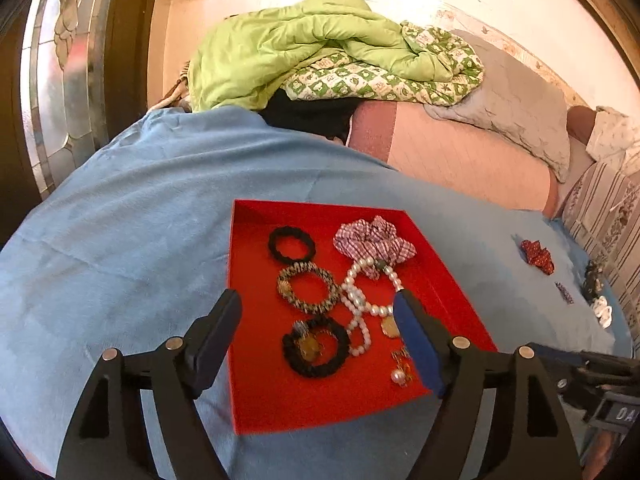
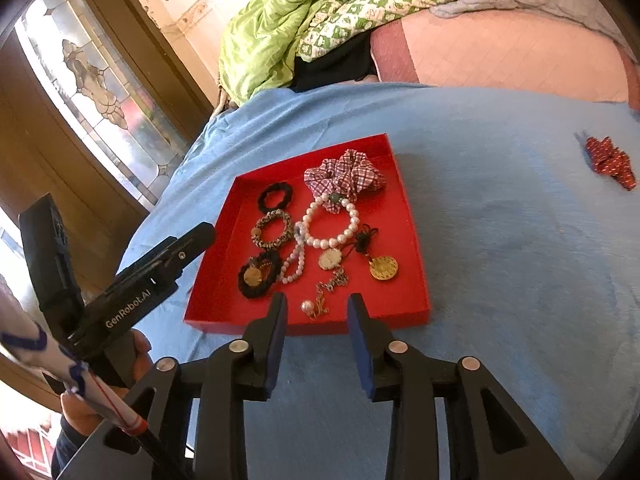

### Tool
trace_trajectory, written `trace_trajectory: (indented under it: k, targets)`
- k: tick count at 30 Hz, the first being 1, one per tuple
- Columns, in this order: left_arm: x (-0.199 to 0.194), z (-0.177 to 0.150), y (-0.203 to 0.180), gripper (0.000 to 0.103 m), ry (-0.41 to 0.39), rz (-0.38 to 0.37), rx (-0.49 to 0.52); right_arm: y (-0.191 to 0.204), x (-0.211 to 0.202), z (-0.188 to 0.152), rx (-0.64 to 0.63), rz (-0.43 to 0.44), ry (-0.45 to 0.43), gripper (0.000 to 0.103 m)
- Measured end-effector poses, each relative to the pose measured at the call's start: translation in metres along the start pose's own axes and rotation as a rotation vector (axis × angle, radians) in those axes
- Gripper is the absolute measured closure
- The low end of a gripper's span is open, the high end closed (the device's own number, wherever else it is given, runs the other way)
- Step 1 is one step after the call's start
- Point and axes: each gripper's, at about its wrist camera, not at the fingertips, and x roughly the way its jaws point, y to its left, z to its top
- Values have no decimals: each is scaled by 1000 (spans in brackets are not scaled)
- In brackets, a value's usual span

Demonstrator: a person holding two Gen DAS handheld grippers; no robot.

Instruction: Organize jewelry

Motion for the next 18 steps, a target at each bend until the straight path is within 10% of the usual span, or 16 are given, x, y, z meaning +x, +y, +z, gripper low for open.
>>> trace_trajectory:
  k: [18]
  targets:
    - [-120, -79, -48, 0, -100, 179, 46, 7, -124, -91, -335, -269, -226, 24]
